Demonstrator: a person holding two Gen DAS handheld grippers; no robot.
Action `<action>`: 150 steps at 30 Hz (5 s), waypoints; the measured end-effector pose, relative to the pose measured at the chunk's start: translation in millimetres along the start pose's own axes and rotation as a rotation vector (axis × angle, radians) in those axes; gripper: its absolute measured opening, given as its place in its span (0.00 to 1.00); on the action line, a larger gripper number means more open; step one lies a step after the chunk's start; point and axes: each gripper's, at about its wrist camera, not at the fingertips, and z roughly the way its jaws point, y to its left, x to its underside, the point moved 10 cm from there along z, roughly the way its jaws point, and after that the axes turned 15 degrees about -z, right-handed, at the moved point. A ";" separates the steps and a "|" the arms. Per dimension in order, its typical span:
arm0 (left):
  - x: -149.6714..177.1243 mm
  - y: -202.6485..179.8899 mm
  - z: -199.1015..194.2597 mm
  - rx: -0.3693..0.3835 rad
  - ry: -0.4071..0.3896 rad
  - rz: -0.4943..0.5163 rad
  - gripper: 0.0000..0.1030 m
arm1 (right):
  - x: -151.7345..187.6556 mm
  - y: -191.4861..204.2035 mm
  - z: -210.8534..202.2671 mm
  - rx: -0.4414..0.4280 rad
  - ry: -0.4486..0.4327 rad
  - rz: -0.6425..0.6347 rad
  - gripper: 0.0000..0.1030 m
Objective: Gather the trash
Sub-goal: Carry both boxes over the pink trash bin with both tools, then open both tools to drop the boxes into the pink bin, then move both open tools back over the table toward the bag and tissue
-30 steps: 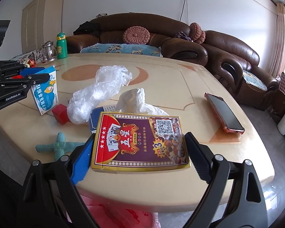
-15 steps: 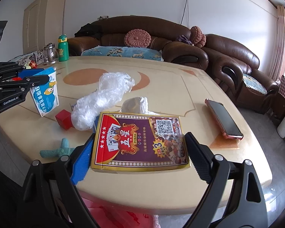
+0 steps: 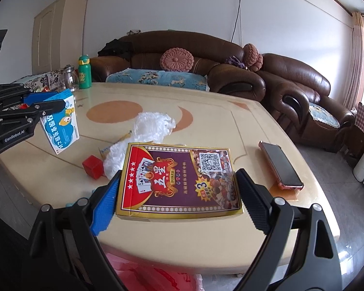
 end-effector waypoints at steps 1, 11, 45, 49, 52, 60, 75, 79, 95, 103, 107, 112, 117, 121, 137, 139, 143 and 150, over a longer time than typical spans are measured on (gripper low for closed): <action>-2.2 -1.1 -4.6 -0.001 -0.008 0.000 0.20 | -2.1 -0.3 -3.8 0.003 -0.005 -0.003 0.85; -11.4 -13.4 -50.9 0.010 -0.058 0.002 0.20 | -14.6 -6.2 -46.9 0.022 -0.055 -0.014 0.85; 82.3 -107.8 -139.8 0.213 0.058 -0.062 0.20 | 62.9 22.7 -120.7 -0.024 0.073 -0.040 0.85; 93.1 -111.0 -130.5 0.224 0.082 -0.085 0.20 | 74.4 27.8 -113.6 -0.033 0.096 -0.044 0.85; 102.0 -113.7 -123.0 0.227 0.104 -0.097 0.20 | 85.8 31.7 -104.9 -0.052 0.117 -0.033 0.85; 129.6 -120.0 -95.9 0.255 0.180 -0.128 0.20 | 115.0 43.0 -73.9 -0.096 0.187 -0.029 0.85; 171.6 -130.2 -41.6 0.264 0.309 -0.193 0.20 | 161.5 61.3 -20.7 -0.160 0.297 -0.047 0.85; 179.9 -129.9 -27.9 0.263 0.342 -0.208 0.20 | 170.3 65.0 -8.0 -0.168 0.320 -0.055 0.85; 218.9 -133.6 26.7 0.230 0.484 -0.225 0.20 | 199.5 89.7 37.9 -0.249 0.404 -0.109 0.85; 234.1 -135.5 41.4 0.235 0.551 -0.238 0.21 | 210.1 100.1 57.7 -0.297 0.446 -0.135 0.85; 236.6 -133.2 44.4 0.237 0.568 -0.260 0.28 | 213.7 101.6 64.5 -0.305 0.462 -0.145 0.86; 233.6 -126.4 47.6 0.221 0.565 -0.283 0.37 | 214.0 102.2 71.5 -0.328 0.462 -0.118 0.87; 227.2 -121.4 44.7 0.218 0.555 -0.304 0.37 | 203.1 94.9 73.9 -0.319 0.400 -0.118 0.95; 225.3 -117.8 43.3 0.212 0.548 -0.315 0.37 | 198.3 101.2 71.4 -0.401 0.365 -0.097 0.95; 190.6 -92.8 14.2 0.125 0.423 -0.376 0.75 | 191.4 103.2 38.6 -0.400 0.359 -0.055 0.95; 180.8 -87.7 0.8 0.122 0.409 -0.390 0.75 | 182.5 97.9 26.7 -0.390 0.332 -0.041 0.95; 156.3 -71.6 -29.3 0.100 0.365 -0.417 0.75 | 162.2 83.4 3.4 -0.355 0.288 -0.024 0.95; 103.6 -30.3 -90.0 -0.031 0.259 -0.450 0.82 | 107.6 48.9 -46.8 -0.249 0.167 -0.025 0.95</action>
